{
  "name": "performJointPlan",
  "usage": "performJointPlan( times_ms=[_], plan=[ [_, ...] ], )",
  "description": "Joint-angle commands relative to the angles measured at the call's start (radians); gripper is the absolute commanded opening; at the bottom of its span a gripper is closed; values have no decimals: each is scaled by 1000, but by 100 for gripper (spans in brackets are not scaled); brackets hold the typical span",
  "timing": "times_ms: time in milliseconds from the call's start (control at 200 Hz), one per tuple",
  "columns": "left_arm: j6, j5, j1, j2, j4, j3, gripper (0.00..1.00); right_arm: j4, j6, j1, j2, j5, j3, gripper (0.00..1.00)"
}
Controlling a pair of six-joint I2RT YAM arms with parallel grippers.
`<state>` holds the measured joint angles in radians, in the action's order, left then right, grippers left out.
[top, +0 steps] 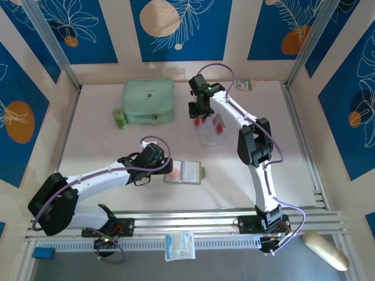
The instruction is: Put the credit cards into the card holder
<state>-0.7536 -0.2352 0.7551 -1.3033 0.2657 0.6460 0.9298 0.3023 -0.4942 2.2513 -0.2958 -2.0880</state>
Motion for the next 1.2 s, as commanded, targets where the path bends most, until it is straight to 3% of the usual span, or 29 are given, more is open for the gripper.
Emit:
performJointPlan(
  times_ms=[0,415,680,1195],
  plan=[
    [-4,29,-16,12,-20,-16,100,88,-25,-9,64,-72,-89,37],
    [-5,58,-37,10,-36,-32,100,163,-34,-9,222,-105,-290,36],
    [-7,65,-46,8,-40,-36,100,179,-40,-10,264,-88,-322,35],
    [-28,83,-56,-8,-64,-50,100,188,-112,-49,284,-192,-318,33]
  ],
)
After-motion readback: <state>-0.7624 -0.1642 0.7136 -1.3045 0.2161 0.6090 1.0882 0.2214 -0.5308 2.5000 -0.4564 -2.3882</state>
